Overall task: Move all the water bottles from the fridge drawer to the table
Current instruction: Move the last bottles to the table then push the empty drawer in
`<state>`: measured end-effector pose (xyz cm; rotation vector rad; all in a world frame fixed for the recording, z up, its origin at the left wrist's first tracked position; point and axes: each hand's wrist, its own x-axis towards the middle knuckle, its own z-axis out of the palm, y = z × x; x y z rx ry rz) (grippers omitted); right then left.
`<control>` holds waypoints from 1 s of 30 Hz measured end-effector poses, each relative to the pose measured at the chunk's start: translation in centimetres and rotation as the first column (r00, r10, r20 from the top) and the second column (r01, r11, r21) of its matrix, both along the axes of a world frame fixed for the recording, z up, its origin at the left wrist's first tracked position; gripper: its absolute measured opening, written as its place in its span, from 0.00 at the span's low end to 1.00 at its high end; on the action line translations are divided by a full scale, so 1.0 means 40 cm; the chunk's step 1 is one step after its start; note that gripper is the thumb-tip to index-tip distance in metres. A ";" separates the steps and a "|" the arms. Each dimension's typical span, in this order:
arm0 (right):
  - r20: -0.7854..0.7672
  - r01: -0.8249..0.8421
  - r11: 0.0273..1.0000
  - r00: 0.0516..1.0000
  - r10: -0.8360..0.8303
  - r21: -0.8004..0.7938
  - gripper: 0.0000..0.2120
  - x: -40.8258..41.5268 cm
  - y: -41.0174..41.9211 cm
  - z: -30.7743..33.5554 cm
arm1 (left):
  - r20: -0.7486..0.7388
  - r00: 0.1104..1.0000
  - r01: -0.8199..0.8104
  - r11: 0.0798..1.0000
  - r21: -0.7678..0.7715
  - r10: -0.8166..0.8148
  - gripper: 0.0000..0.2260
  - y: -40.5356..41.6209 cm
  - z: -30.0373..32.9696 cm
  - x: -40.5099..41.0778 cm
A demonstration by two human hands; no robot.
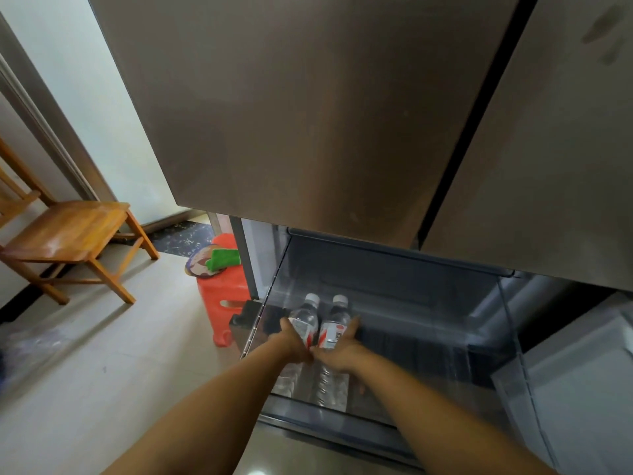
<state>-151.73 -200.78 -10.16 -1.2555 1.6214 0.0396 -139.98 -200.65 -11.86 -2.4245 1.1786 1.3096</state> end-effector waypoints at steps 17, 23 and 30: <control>0.360 0.309 0.908 0.844 -0.398 0.282 0.24 -0.152 -0.061 0.070 | -0.658 0.733 -0.231 0.973 -0.004 0.172 0.41 -0.024 0.081 0.031; 0.588 0.332 0.864 0.635 -0.501 0.378 0.19 -0.266 -0.041 0.199 | -0.839 0.524 -0.116 0.988 0.099 0.145 0.22 -0.018 0.215 0.004; 0.662 0.509 0.789 0.464 -0.588 0.344 0.30 -0.312 0.037 0.272 | -0.895 0.418 -0.092 0.987 0.128 0.155 0.25 -0.023 0.288 -0.059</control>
